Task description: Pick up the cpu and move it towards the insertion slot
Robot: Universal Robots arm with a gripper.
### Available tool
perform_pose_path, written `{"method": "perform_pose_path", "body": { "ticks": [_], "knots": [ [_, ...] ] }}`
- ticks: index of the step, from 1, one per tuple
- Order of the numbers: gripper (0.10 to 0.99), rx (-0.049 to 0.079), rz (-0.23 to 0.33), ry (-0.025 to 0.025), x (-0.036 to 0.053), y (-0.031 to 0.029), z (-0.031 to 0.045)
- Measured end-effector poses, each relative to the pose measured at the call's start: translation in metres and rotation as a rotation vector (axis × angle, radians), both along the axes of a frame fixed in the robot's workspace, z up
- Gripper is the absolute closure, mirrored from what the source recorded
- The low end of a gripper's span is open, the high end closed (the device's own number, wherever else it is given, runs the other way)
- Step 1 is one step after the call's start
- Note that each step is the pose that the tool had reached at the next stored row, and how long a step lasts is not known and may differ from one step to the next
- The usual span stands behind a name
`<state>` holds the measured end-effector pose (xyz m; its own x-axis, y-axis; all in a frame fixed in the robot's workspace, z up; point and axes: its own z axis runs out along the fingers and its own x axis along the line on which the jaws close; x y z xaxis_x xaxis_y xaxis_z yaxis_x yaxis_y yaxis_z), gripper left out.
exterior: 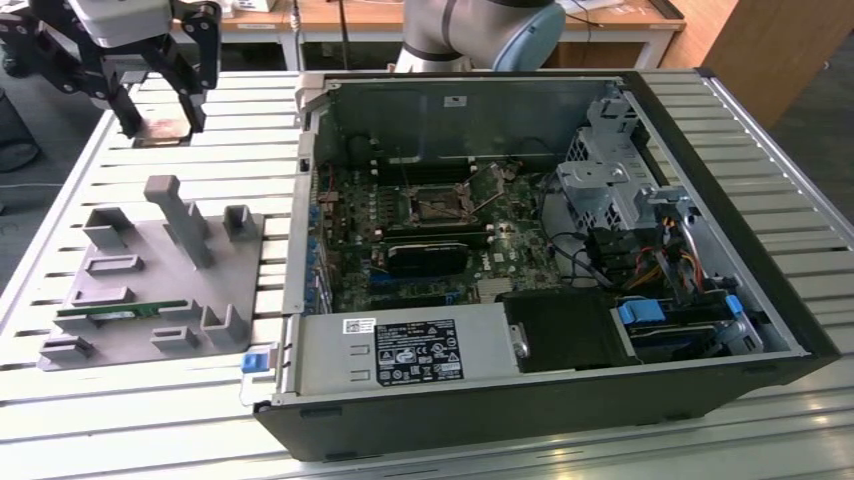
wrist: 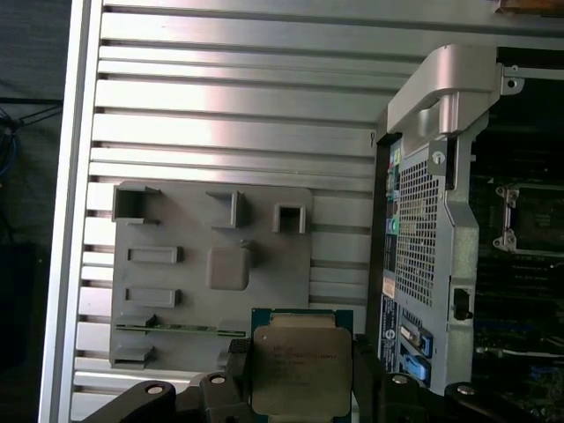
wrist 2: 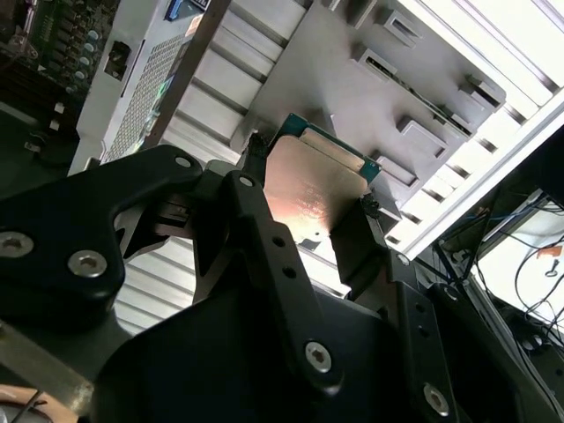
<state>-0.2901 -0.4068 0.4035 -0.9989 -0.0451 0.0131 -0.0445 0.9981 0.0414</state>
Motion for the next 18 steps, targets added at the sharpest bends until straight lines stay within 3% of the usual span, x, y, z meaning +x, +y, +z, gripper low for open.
{"method": "perform_pose_path", "body": {
  "ticks": [18],
  "knots": [
    [0.545, 0.000, 0.000, 0.0009, 0.0168, 0.0000, 0.0000]
  ]
}}
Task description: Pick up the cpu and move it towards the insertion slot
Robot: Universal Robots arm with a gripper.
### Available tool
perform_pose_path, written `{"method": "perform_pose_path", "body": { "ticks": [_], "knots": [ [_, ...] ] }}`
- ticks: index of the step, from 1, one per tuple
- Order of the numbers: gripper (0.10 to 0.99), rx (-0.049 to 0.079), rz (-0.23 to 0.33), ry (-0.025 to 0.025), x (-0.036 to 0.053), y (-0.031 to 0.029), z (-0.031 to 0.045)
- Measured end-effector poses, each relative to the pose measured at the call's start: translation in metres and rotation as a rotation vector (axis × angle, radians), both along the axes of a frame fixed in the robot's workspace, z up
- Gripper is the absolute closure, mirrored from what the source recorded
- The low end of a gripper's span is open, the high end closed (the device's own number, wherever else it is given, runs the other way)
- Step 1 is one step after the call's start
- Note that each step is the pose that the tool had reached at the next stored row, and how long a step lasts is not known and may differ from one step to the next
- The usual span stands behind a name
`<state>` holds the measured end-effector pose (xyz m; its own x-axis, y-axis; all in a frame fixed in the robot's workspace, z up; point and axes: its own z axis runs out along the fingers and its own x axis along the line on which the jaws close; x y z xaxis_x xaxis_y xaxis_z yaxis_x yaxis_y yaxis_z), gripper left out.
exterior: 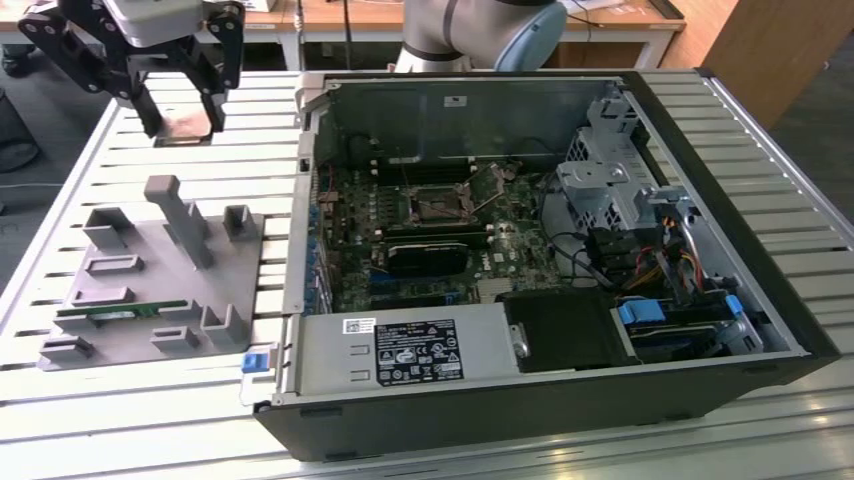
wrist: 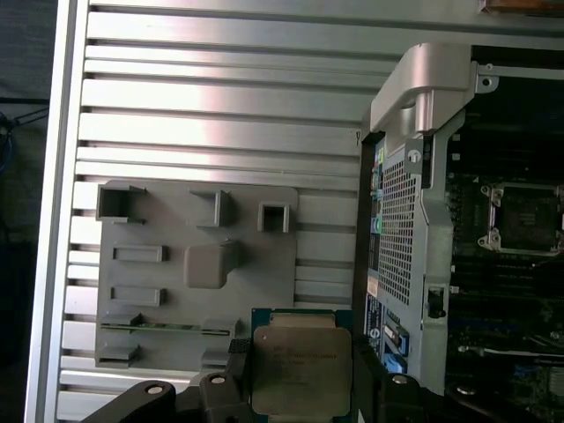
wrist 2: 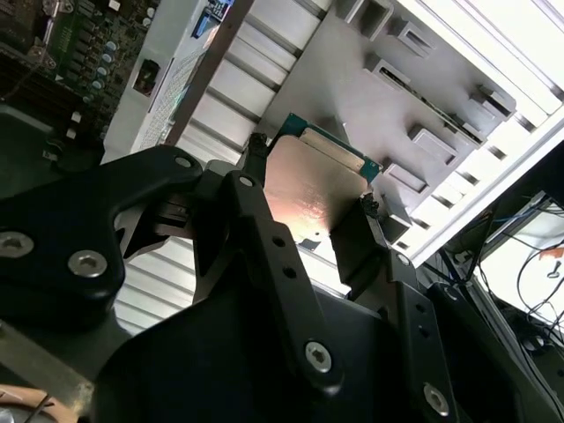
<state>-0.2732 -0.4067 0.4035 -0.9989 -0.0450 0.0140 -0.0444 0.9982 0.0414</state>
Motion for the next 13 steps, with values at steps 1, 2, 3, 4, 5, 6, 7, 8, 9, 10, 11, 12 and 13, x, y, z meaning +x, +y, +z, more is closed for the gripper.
{"method": "perform_pose_path", "body": {
  "ticks": [1, 2, 3, 4, 5, 6, 7, 8, 9, 10, 11, 12, 13],
  "knots": [
    [0.545, 0.000, 0.000, 0.0000, 0.0009, 0.0000, 0.0000],
    [0.545, 0.000, 0.000, 0.0000, 0.0019, 0.0000, 0.0000],
    [0.545, 0.000, 0.000, 0.0001, 0.0028, 0.0000, 0.0000],
    [0.545, 0.000, 0.000, 0.0001, 0.0036, 0.0000, 0.0000],
    [0.545, 0.000, 0.000, 0.0001, 0.0044, 0.0000, -0.0001],
    [0.545, 0.000, 0.000, 0.0003, 0.0054, 0.0000, 0.0000],
    [0.545, 0.000, 0.000, 0.0003, 0.0062, 0.0000, 0.0000],
    [0.545, 0.000, 0.000, 0.0003, 0.0069, 0.0000, 0.0000],
    [0.545, 0.000, 0.000, 0.0003, 0.0077, 0.0000, 0.0000],
    [0.545, 0.000, 0.000, 0.0004, 0.0085, 0.0000, 0.0000],
    [0.545, 0.000, 0.000, 0.0005, 0.0092, 0.0000, 0.0000],
    [0.545, 0.000, 0.000, 0.0004, 0.0099, 0.0000, 0.0000],
    [0.545, 0.000, 0.000, 0.0005, 0.0106, 0.0000, 0.0000]
  ]
}}
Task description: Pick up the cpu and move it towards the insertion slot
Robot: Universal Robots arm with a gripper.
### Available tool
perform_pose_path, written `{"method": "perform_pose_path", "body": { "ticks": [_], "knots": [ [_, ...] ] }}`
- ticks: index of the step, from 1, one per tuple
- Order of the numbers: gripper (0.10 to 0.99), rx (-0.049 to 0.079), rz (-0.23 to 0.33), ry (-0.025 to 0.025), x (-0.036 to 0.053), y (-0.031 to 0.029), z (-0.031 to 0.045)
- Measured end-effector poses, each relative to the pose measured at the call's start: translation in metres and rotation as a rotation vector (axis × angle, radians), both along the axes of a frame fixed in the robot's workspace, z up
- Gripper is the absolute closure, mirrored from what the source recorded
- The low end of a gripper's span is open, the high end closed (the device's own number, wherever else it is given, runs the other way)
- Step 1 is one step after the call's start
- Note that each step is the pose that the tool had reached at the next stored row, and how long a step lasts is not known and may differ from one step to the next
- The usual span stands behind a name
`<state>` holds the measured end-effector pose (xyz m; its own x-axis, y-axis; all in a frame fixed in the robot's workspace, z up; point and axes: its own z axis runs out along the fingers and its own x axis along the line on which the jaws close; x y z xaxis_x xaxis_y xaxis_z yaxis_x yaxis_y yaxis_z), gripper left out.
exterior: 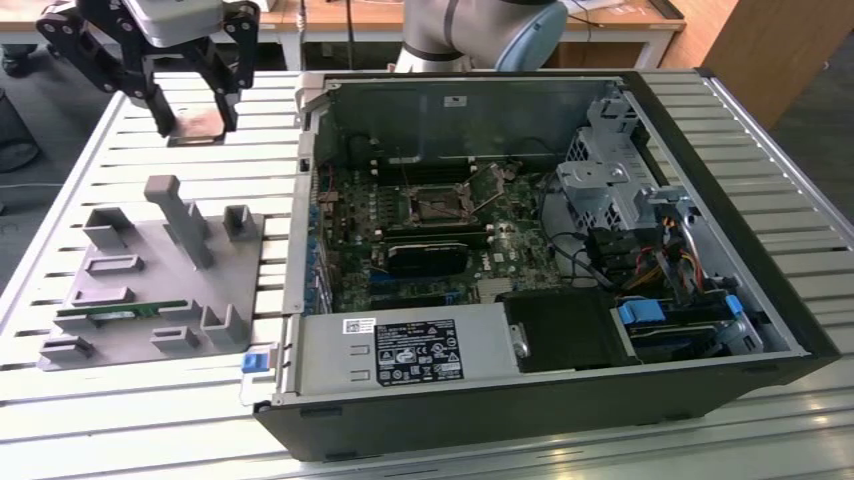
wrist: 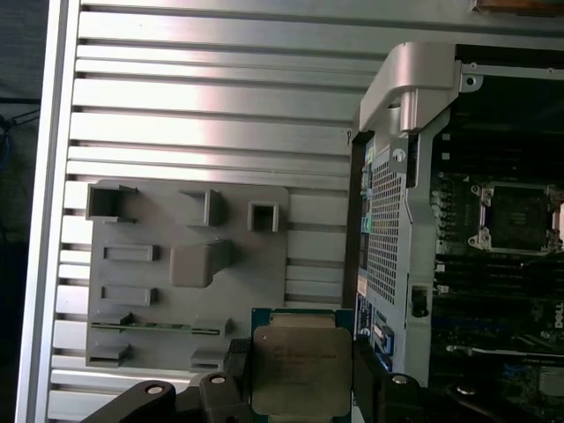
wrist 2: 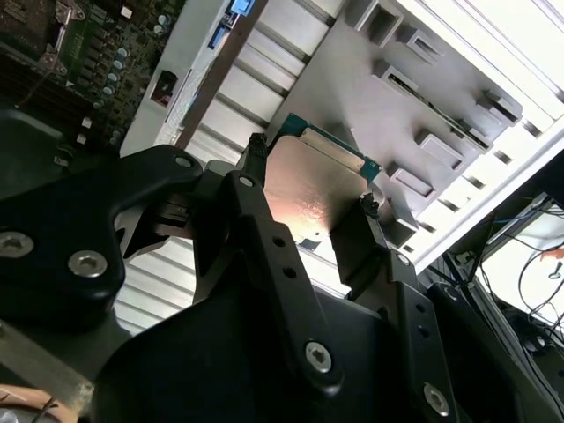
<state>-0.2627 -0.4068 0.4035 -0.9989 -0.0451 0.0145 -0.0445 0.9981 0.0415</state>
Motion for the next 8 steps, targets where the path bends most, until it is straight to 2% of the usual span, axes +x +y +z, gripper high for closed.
{"method": "perform_pose_path", "body": {
  "ticks": [8],
  "knots": [
    [0.545, 0.000, 0.000, 0.0001, 0.0056, 0.0000, 0.0000]
  ]
}}
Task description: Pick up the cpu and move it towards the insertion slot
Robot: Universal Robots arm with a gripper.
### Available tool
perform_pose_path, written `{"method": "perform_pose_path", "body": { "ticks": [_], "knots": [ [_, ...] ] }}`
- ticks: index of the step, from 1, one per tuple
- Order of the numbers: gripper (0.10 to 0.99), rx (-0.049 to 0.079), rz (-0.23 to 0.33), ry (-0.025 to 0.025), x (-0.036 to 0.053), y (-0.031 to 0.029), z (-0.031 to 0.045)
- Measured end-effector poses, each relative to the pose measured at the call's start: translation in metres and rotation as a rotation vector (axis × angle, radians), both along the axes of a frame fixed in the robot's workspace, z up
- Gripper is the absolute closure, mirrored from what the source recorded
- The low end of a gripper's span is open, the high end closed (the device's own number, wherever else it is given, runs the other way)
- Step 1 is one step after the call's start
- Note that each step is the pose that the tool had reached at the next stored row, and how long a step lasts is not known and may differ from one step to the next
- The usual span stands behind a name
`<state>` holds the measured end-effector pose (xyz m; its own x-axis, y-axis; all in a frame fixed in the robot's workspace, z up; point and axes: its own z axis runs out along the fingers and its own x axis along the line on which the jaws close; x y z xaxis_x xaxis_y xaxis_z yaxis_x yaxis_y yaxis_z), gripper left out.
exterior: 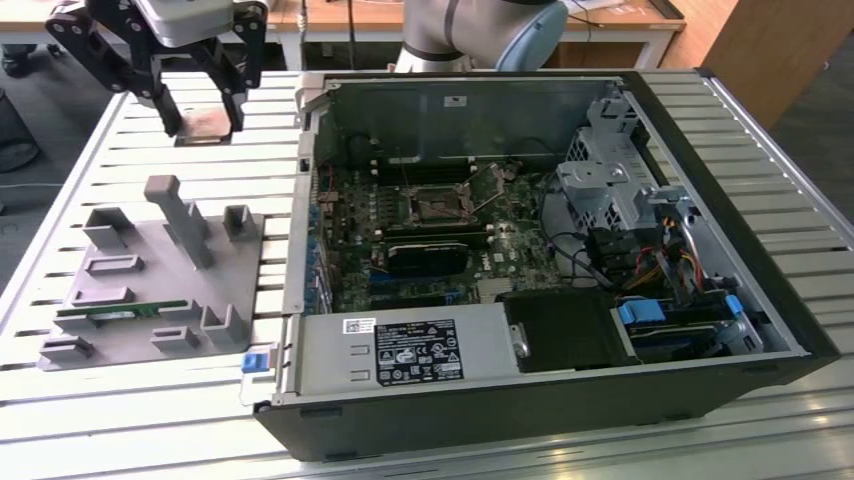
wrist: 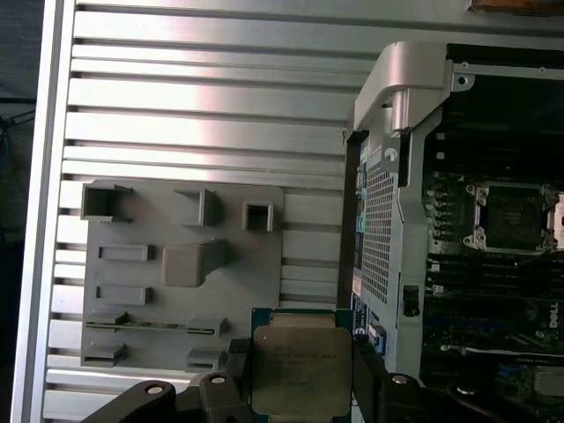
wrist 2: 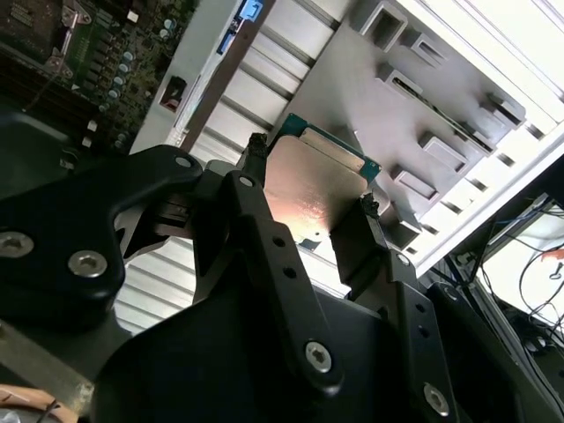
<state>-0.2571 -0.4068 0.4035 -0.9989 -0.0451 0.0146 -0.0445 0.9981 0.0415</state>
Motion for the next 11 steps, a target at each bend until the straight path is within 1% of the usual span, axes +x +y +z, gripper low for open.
{"method": "perform_pose_path", "body": {
  "ticks": [11],
  "knots": [
    [0.545, 0.000, 0.000, 0.0005, 0.0100, 0.0000, 0.0000]
  ]
}}
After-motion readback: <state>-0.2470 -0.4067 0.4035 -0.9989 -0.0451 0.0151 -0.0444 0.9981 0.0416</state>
